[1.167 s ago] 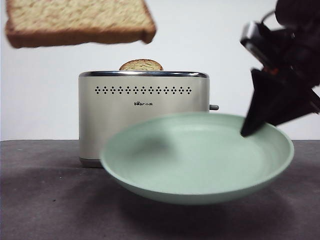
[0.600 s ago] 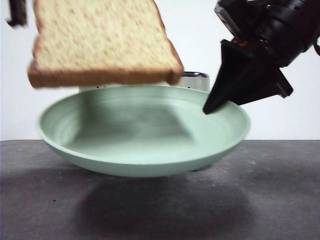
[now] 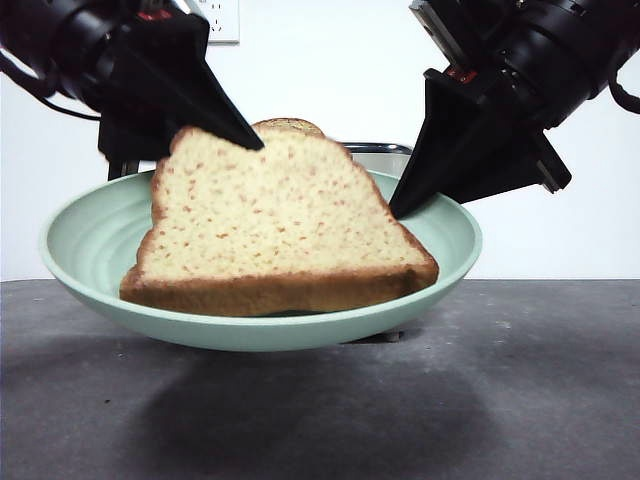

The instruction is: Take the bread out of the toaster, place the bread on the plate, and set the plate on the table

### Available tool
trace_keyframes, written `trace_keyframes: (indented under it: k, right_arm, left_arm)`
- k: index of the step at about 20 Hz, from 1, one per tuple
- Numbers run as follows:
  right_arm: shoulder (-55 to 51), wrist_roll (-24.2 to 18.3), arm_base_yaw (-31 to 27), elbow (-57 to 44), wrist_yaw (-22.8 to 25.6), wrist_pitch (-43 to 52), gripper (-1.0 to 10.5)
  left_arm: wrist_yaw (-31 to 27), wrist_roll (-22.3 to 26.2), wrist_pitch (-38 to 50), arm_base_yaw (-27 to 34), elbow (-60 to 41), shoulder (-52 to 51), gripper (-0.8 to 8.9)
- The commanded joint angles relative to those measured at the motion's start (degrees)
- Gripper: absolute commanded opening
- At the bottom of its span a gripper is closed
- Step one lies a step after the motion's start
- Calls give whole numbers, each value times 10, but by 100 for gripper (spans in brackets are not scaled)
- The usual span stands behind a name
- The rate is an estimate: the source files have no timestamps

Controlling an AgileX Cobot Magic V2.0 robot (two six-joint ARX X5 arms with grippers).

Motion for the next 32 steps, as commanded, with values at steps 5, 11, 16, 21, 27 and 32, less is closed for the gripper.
trace_keyframes:
  k: [5, 11, 16, 21, 27, 32]
  right_arm:
    - [4, 11, 3, 7, -4, 5, 5]
    - [4, 8, 3, 7, -3, -10, 5]
    - [5, 9, 3, 7, -3, -12, 5]
    - [13, 13, 3, 7, 23, -9, 5]
    - [82, 23, 1, 7, 27, 38, 5]
    - [147, 26, -29, 7, 27, 75, 5]
  left_arm:
    - [-26, 10, 0, -16, 9, 8, 298]
    - [-150, 28, -43, -61, 64, -7, 298]
    - [-268, 34, -75, -104, 106, -36, 298]
    - [-300, 32, -107, -116, 141, -94, 297]
    - [-322, 28, -116, -116, 177, -187, 296]
    - [-339, 17, -125, -116, 178, -252, 296]
